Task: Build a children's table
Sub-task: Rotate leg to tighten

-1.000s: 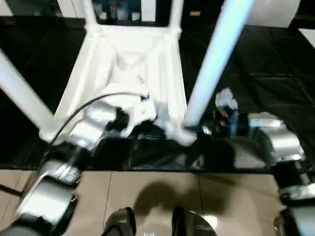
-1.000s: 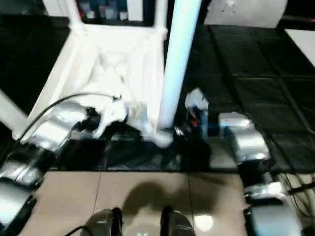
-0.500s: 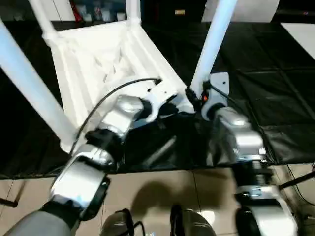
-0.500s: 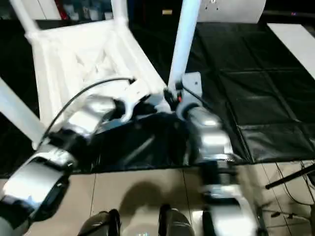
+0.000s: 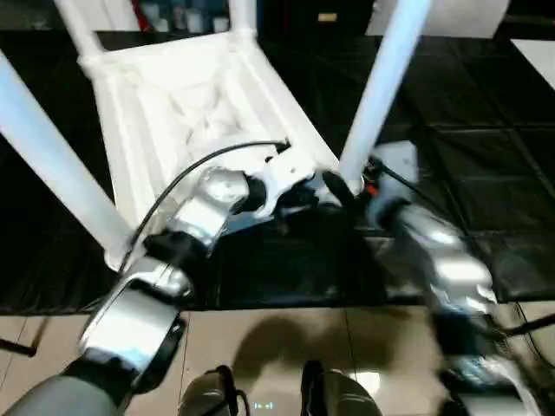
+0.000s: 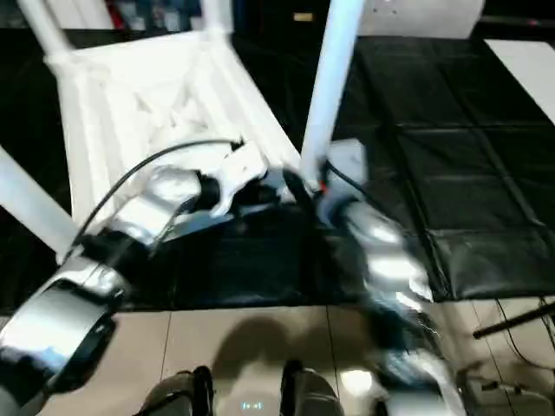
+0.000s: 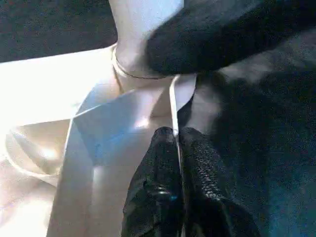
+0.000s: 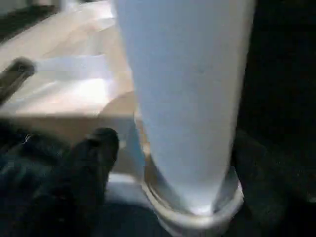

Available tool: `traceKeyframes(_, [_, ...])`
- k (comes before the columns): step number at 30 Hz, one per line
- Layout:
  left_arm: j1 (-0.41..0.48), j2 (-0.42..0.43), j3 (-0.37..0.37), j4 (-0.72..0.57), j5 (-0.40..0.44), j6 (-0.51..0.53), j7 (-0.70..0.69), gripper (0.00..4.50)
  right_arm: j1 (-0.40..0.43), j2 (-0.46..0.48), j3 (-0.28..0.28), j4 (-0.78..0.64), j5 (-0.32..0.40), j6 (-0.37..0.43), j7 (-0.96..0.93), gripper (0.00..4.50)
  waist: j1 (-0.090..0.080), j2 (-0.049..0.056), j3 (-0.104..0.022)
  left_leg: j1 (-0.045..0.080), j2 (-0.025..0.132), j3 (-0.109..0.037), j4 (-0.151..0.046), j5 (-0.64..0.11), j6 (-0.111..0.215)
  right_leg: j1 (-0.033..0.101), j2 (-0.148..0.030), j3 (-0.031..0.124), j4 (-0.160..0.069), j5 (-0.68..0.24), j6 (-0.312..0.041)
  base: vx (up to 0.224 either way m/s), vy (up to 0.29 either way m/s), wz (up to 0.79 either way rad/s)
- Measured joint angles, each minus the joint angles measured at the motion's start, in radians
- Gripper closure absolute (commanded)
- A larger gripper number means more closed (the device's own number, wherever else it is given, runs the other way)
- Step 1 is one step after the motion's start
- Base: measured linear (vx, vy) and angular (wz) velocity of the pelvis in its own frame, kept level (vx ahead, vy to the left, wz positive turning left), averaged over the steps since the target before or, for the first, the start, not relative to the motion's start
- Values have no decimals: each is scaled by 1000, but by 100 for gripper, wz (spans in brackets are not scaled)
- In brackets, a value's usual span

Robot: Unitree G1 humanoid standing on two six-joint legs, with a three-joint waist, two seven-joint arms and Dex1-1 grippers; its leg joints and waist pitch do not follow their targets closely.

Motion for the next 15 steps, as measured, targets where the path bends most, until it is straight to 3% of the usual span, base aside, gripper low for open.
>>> traceKeyframes(5, [56, 79, -18, -42, -26, -123, -156, 450, 124, -249, -37, -76, 66, -26, 268, 3, 15, 1, -1, 3, 0, 0, 2, -1, -2, 5, -1, 0, 0, -3, 5, 0, 0, 0])
traceKeyframes(8, [71, 96, -14, -50, -40, -150, -209, 450, 150, -273, -83, -97, 81, -32, 305, 3, 11, 1, -1, 4, 0, 0, 2, -2, -5, 5, -1, 0, 0, -3, 5, 0, 0, 0])
traceKeyframes(15, [111, 107, -14, -100, -58, -179, -284, 450, 263, -283, -91, -274, 226, 23, 365, 3, 14, 6, -4, 3, 0, 0, 2, -1, -2, 5, -1, 0, 0, -4, 6, 0, 0, 0])
